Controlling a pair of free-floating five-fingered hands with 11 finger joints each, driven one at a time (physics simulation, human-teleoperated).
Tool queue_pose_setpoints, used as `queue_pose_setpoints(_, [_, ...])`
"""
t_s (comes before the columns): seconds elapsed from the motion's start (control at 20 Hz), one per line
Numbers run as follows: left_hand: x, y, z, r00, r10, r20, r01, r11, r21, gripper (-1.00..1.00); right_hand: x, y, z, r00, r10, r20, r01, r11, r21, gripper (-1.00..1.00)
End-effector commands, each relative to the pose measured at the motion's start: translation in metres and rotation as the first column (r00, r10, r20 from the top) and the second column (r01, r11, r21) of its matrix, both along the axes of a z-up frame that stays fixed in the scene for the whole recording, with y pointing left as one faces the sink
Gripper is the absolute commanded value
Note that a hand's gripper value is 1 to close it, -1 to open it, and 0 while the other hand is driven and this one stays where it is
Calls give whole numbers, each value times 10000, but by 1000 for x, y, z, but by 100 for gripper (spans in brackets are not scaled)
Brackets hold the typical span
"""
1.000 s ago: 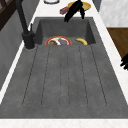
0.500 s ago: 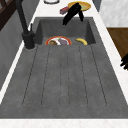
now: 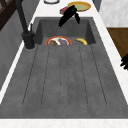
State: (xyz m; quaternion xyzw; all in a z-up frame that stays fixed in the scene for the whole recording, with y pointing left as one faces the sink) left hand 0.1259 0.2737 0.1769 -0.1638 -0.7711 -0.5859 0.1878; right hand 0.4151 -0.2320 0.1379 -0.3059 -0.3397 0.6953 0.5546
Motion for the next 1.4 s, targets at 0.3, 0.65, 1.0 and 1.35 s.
queue_pose_setpoints(0.3, [0,0,0,10000,0,0,0,10000,0,0,56,10,-23,9911,-204,1318,134,9985,537,-100])
queue_pose_setpoints(0.65, [0,0,0,10000,0,0,0,10000,0,0,51,-13,-49,9442,780,3199,-901,9957,233,-100])
queue_pose_setpoints(1.0, [0,0,0,10000,0,0,0,10000,0,0,82,-11,-100,9220,1218,3675,-1422,9894,288,-100])
queue_pose_setpoints(1.35, [0,0,0,10000,0,0,0,10000,0,0,108,-28,-146,8944,1453,4230,-1817,9822,467,-100])
